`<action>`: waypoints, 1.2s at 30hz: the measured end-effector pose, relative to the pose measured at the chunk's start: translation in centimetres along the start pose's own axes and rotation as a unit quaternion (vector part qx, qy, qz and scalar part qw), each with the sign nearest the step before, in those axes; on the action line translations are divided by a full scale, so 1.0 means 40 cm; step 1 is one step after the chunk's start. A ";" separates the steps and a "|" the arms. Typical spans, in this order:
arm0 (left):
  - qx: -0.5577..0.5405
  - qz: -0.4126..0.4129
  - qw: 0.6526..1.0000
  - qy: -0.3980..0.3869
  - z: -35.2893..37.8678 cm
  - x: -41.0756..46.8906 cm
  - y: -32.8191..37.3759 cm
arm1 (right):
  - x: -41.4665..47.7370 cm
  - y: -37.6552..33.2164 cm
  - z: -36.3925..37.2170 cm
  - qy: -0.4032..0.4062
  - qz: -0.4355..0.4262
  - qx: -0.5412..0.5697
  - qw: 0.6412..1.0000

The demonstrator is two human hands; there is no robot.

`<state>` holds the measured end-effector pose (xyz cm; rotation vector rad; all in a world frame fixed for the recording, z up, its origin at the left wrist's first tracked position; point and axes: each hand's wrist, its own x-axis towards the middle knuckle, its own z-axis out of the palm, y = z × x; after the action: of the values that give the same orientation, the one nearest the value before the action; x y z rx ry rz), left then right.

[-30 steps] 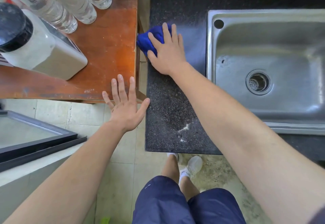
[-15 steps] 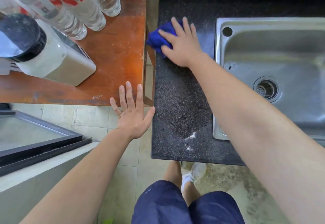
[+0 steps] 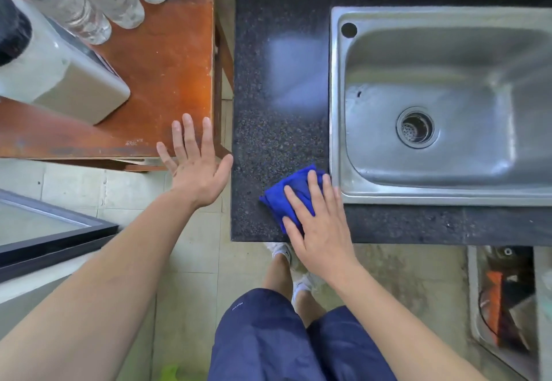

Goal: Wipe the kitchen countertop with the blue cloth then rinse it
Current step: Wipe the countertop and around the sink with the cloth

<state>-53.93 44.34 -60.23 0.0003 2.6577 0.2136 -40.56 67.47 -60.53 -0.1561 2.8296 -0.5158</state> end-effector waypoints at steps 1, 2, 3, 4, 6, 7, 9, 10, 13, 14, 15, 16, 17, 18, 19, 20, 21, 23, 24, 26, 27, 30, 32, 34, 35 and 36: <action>0.003 -0.001 1.000 -0.002 0.000 0.000 0.000 | 0.004 0.001 0.000 -0.003 -0.012 0.000 1.000; 0.006 -0.002 1.000 -0.004 0.000 -0.001 0.000 | 0.025 0.003 -0.006 -0.002 -0.022 0.000 1.000; 0.009 -0.003 1.000 -0.004 -0.001 -0.001 0.001 | 0.058 0.006 -0.014 0.002 -0.026 -0.002 1.000; 0.012 -0.004 1.000 -0.005 -0.003 -0.001 0.004 | 0.103 0.011 -0.026 0.011 -0.022 -0.007 1.000; 0.014 -0.006 1.000 -0.008 -0.008 -0.002 0.007 | 0.213 0.022 -0.061 0.020 0.012 -0.006 1.000; 0.015 -0.006 1.000 -0.008 -0.009 -0.002 0.007 | 0.267 0.027 -0.084 0.016 0.030 -0.002 0.999; 0.019 -0.009 1.000 -0.004 -0.008 0.002 0.004 | 0.342 0.030 -0.113 0.011 0.051 0.001 0.999; 0.023 -0.011 1.000 -0.004 -0.009 0.004 0.003 | 0.353 0.027 -0.114 0.011 0.054 -0.001 0.998; 0.021 -0.013 1.000 -0.003 -0.008 0.005 0.005 | 0.269 0.021 -0.078 0.031 0.037 0.001 0.999; 0.019 -0.011 1.000 -0.001 -0.008 0.004 0.006 | 0.211 0.017 -0.055 0.037 0.022 0.003 0.999; 0.019 -0.011 1.000 0.000 -0.007 0.005 0.005 | 0.147 0.015 -0.028 0.043 0.006 0.006 0.999; 0.018 -0.010 1.000 -0.001 -0.008 0.004 0.005 | 0.080 0.013 -0.002 0.048 -0.008 0.009 0.999; 0.018 -0.010 1.000 -0.002 -0.009 0.002 0.004 | 0.014 0.011 0.023 0.052 -0.021 0.011 0.998; 0.019 -0.009 1.000 -0.001 -0.009 0.001 0.004 | -0.047 0.011 0.045 0.054 -0.032 0.013 0.998; 0.019 -0.006 1.000 0.001 -0.008 0.001 0.003 | -0.102 0.009 0.061 0.050 -0.043 0.014 0.998; 0.018 -0.003 1.000 0.003 -0.008 0.001 0.002 | -0.146 0.008 0.071 0.044 -0.052 0.020 0.997; 0.016 0.001 1.000 0.005 -0.008 0.001 0.002 | -0.176 0.008 0.075 0.040 -0.058 0.030 0.997; 0.016 0.005 1.000 0.001 -0.008 -0.001 0.001 | -0.192 0.001 0.064 0.058 -0.048 0.056 0.996; 0.020 0.005 1.000 -0.001 -0.007 -0.001 -0.001 | -0.175 -0.008 0.047 0.083 -0.030 0.074 0.993; 0.025 0.010 1.000 -0.002 -0.005 0.000 -0.004 | -0.090 -0.030 -0.006 0.154 0.003 0.087 0.984; 0.022 0.015 1.000 -0.001 -0.006 0.002 -0.005 | -0.023 -0.037 -0.036 0.190 0.021 0.081 0.978; 0.008 0.029 1.000 0.000 -0.008 0.004 -0.007 | 0.196 -0.068 -0.102 0.238 0.083 0.040 0.967; -0.006 0.035 0.999 0.007 -0.004 0.005 -0.012 | 0.292 -0.107 -0.089 0.169 0.107 0.004 0.980; -0.015 0.040 0.999 0.019 0.000 0.007 -0.017 | 0.306 -0.146 -0.039 0.119 0.119 -0.016 0.986; -0.017 0.043 0.999 0.021 0.001 0.008 -0.017 | 0.282 -0.160 -0.012 0.122 0.121 -0.023 0.985; -0.020 0.046 0.999 0.022 0.003 0.009 -0.017 | 0.242 -0.173 0.013 0.134 0.106 -0.020 0.985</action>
<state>-54.17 43.70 -60.61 0.1062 2.6997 0.2988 -49.31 59.39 -60.79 0.2212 3.0684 -0.4619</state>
